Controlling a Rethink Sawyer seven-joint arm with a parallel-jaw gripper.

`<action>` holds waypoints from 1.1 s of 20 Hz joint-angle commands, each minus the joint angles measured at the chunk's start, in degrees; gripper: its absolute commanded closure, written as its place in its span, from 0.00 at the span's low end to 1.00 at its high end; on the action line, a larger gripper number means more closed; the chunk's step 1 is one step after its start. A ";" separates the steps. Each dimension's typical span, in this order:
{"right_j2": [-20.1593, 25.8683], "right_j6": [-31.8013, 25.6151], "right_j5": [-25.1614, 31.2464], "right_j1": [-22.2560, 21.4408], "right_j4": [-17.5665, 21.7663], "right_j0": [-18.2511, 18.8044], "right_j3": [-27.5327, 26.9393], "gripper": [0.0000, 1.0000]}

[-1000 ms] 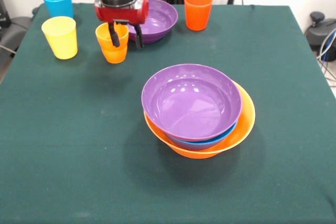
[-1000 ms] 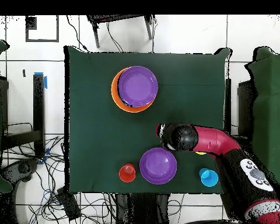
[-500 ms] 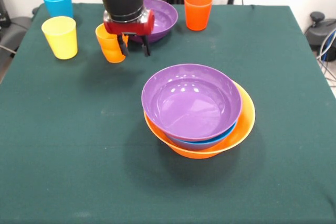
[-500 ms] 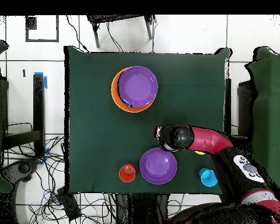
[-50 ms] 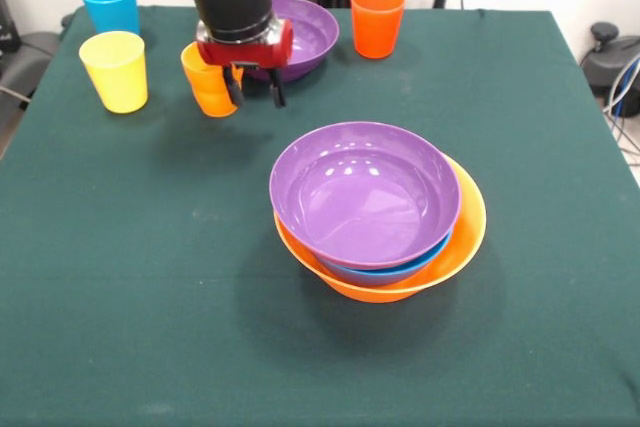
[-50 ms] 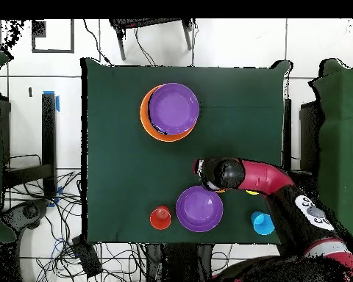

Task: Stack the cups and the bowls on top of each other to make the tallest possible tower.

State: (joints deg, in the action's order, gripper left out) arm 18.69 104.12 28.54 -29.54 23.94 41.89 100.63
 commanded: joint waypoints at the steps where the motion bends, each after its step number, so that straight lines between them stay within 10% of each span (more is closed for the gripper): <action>1: 3.66 -3.79 5.08 -8.59 0.34 -0.22 4.00 0.00; 22: 1.49 -0.35 4.07 -5.66 1.06 -4.51 -0.32 0.00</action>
State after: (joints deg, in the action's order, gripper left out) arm 18.67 104.12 28.79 -37.94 23.88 40.41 102.09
